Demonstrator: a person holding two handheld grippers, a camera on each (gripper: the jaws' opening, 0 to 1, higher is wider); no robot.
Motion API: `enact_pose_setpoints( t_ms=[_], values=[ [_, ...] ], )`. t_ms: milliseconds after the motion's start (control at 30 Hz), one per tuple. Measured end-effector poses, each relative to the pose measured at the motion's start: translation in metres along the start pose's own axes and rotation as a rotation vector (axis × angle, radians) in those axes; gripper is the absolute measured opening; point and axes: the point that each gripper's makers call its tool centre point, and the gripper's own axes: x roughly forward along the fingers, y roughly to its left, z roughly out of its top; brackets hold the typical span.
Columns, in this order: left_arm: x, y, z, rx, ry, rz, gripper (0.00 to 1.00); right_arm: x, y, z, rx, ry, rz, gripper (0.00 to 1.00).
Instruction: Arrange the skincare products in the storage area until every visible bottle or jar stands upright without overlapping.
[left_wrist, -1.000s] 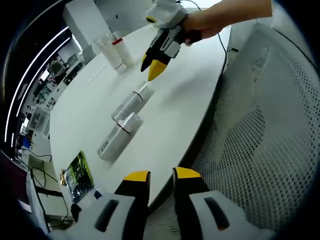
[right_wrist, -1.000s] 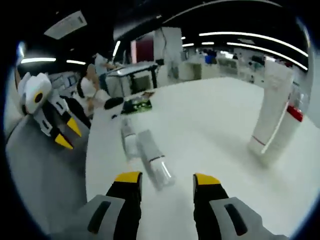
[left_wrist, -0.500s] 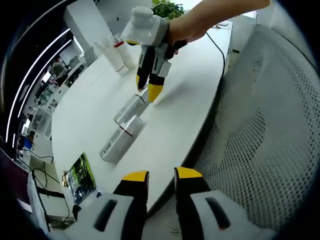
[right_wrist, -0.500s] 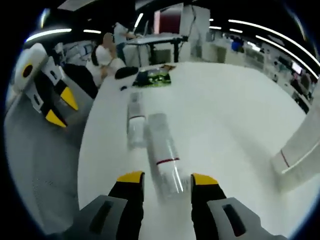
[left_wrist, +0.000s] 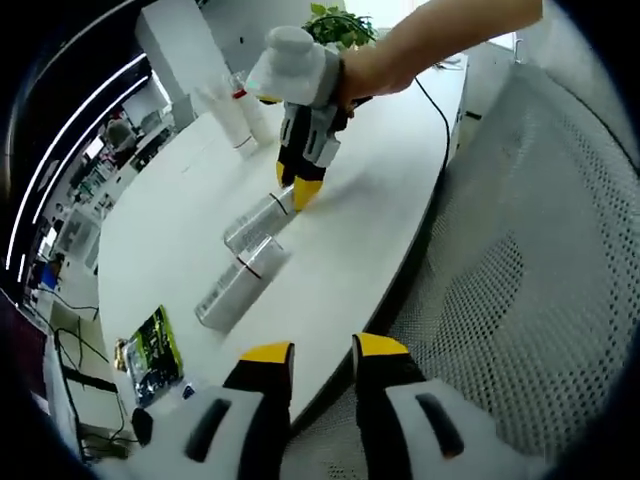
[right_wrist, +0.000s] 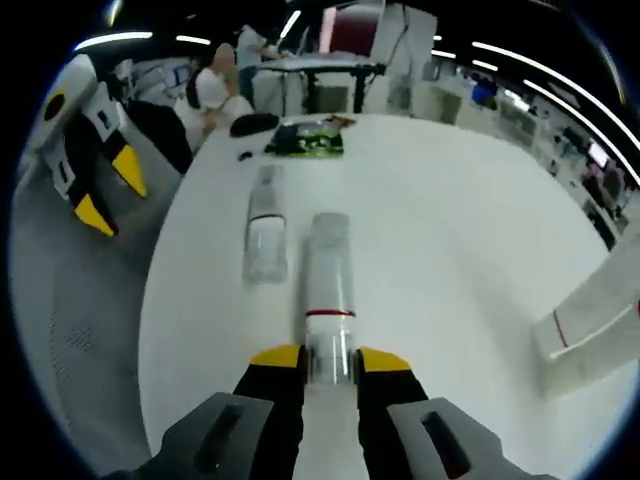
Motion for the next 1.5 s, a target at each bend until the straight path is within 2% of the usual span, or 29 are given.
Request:
enact_pose_setpoints(
  t_ms=[100,233,300,367,500,667,767,833,1000,1067,1200,1333,1433,1500],
  values=[
    [-0.001,0.0,0.004,-0.011,-0.022,-0.001,0.24,-0.008,-0.003,0.002,-0.006,-0.011,-0.031,0.13],
    [-0.001,0.001,0.004,-0.023,-0.023,-0.001,0.24,-0.02,-0.007,0.004,-0.001,-0.034,-0.07,0.13],
    [-0.005,0.003,0.013,-0.002,-0.069,0.014,0.21,-0.028,-0.008,0.004,0.001,-0.044,-0.092,0.13],
    [-0.007,0.003,0.02,-0.031,-0.105,0.007,0.21,-0.037,-0.007,0.008,-0.001,-0.063,-0.108,0.13],
    [-0.01,0.006,0.028,-0.123,-0.155,-0.01,0.25,-0.054,-0.003,0.02,-0.119,-0.071,-0.15,0.13],
    [-0.015,0.012,0.04,-0.24,-0.228,-0.033,0.34,-0.071,0.005,0.039,-0.174,-0.116,-0.175,0.13],
    [-0.018,0.02,0.043,-0.291,-0.248,-0.013,0.39,-0.085,0.012,0.056,-0.231,-0.164,-0.19,0.13],
    [-0.022,0.025,0.048,-0.299,-0.287,0.006,0.39,-0.092,0.014,0.064,-0.298,-0.171,-0.219,0.13],
    [-0.028,0.03,0.058,-0.378,-0.35,-0.01,0.44,-0.105,0.03,0.08,-0.477,-0.177,-0.232,0.13],
    [-0.031,0.034,0.06,-0.402,-0.369,-0.003,0.46,-0.107,0.037,0.081,-0.513,-0.171,-0.228,0.13],
    [-0.033,0.043,0.06,-0.441,-0.387,0.012,0.5,-0.111,0.051,0.078,-0.547,-0.167,-0.207,0.13],
    [-0.03,0.042,0.058,-0.43,-0.372,0.023,0.53,-0.116,0.071,0.08,-0.669,-0.159,-0.183,0.13],
    [-0.026,0.038,0.054,-0.4,-0.342,0.024,0.52,-0.116,0.089,0.076,-0.77,-0.14,-0.144,0.13],
    [-0.025,0.035,0.053,-0.386,-0.331,0.011,0.52,-0.118,0.094,0.075,-0.827,-0.125,-0.15,0.13]
  ],
)
